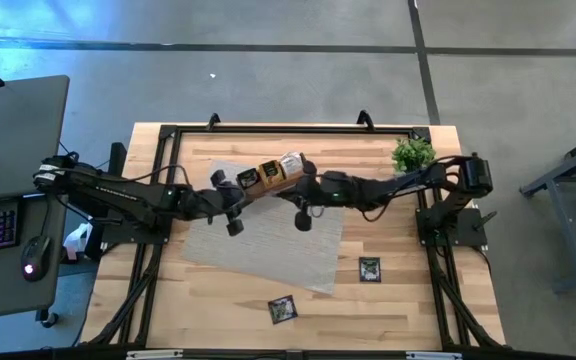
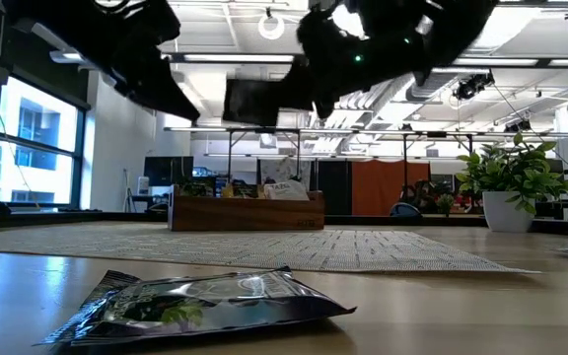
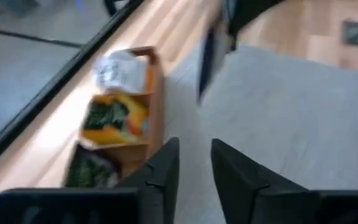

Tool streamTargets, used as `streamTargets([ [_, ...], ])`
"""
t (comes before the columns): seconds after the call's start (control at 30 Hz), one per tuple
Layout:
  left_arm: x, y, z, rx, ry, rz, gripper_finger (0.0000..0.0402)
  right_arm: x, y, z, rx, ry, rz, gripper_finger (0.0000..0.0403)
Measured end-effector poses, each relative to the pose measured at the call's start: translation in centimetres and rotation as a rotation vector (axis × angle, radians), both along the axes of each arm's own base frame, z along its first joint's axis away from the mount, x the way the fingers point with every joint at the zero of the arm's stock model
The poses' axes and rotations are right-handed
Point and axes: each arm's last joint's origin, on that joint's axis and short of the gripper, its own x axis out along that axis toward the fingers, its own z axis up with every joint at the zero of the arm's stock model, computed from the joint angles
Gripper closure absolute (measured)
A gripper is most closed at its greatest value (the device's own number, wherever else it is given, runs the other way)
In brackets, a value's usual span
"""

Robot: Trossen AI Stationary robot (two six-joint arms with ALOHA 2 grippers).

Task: Pick & Place Tea
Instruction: Put the purple tea bag into the left section of the wooden organizer

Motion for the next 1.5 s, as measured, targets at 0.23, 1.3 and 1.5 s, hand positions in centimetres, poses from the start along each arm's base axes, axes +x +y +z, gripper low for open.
streamTargets([
  [0.23, -1.0, 0.7, 1.2, 0.126, -0.057, 0.222, 0.0299, 2.2, -1.1, 6.2, -0.213, 0.412, -0.065, 0.0401],
  [1.3, -6.0, 1.5, 6.5, 0.083, -0.081, 0.314, 0.0335, 14.4, -4.4, -0.7, -0.859, 0.932, 0.243, 0.0398],
  [1.5, -6.1, 1.5, 6.5, 0.065, -0.084, 0.314, 0.0335, 14.4, -4.4, -1.2, -0.88, 0.952, 0.255, 0.0385],
])
